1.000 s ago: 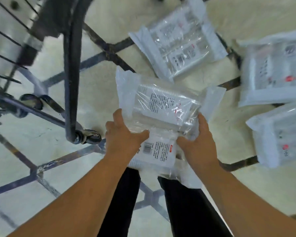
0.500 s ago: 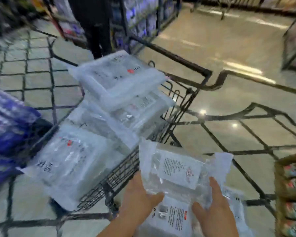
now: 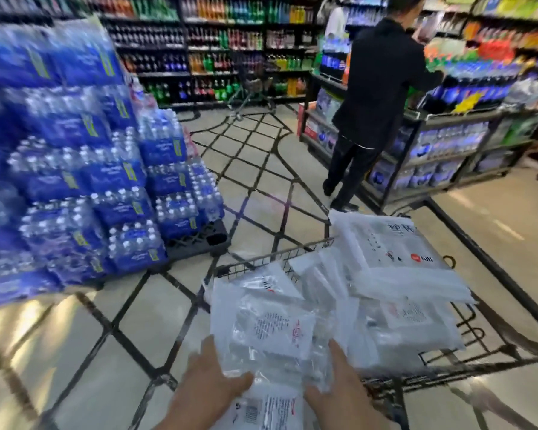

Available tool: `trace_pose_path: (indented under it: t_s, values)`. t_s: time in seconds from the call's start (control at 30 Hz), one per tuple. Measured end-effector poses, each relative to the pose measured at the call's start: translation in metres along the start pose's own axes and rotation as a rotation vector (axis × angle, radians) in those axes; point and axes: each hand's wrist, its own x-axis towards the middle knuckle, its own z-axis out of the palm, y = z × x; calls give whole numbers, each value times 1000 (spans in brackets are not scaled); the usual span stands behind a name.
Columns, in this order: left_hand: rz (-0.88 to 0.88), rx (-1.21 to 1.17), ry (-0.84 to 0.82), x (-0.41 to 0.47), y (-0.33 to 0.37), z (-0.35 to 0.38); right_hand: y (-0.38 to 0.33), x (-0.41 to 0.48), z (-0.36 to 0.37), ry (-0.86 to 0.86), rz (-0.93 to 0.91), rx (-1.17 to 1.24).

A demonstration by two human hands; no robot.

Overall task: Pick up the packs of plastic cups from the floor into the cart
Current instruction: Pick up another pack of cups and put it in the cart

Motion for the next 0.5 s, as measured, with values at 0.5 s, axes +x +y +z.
trace_pose_path:
  t_s: [0.5]
  values:
    - [-93, -49, 40, 135, -12, -56, -147, 142, 27, -163, -4, -168]
